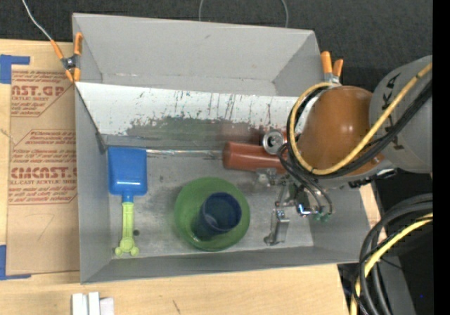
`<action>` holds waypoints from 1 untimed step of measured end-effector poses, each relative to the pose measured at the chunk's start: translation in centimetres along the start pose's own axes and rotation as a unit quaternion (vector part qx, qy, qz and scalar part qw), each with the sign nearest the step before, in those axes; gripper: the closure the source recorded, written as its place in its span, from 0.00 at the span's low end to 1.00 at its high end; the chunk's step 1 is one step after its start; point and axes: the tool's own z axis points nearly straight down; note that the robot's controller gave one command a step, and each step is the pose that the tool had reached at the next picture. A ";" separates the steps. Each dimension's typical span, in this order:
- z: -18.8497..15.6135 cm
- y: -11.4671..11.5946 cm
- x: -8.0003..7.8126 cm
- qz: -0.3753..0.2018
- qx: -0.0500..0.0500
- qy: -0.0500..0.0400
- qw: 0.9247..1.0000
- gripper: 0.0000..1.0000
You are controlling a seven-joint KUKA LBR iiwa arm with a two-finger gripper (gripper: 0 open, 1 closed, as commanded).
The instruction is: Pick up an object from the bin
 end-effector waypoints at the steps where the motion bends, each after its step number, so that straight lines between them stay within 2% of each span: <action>1: -0.2 5.5 -0.9 -0.214 0.001 -0.001 0.977 0.00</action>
Offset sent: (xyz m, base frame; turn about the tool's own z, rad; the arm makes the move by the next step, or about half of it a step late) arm 0.0006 0.0448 -0.0246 -0.2938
